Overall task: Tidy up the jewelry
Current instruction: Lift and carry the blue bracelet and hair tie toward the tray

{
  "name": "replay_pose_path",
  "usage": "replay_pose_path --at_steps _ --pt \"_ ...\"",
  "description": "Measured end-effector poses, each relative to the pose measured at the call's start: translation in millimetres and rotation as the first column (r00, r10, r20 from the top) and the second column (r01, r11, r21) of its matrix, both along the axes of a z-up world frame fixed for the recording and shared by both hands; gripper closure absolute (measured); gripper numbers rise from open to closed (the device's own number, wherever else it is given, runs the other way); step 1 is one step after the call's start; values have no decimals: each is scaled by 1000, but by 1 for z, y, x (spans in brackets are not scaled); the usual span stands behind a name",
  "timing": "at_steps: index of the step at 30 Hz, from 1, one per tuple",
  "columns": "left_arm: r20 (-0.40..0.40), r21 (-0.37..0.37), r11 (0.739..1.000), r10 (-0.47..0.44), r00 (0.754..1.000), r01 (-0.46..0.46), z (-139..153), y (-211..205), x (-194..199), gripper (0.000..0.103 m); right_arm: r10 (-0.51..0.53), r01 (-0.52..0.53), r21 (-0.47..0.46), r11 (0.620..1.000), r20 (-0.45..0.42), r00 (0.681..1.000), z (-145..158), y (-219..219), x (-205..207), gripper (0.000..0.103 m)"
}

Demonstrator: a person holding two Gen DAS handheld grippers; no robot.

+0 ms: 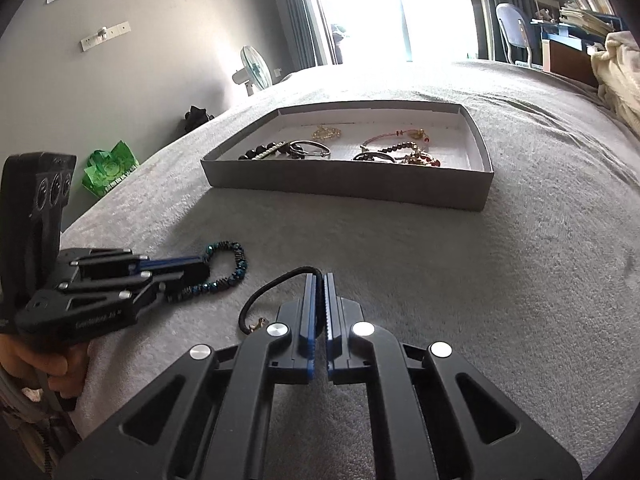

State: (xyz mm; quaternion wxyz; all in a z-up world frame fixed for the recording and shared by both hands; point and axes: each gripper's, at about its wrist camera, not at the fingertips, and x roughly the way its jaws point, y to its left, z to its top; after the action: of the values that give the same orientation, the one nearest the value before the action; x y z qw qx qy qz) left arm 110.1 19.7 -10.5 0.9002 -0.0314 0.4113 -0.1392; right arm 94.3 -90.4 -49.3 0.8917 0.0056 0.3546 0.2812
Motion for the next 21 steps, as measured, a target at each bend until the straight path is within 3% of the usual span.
replay_pose_path --at_steps 9,21 --pt "54 -72 997 3 999 1 20 2 -5 96 -12 12 16 1000 14 1000 3 -3 -1 99" --pt "138 -97 995 29 990 -16 62 19 1 96 -52 52 65 997 1 999 12 -16 5 99"
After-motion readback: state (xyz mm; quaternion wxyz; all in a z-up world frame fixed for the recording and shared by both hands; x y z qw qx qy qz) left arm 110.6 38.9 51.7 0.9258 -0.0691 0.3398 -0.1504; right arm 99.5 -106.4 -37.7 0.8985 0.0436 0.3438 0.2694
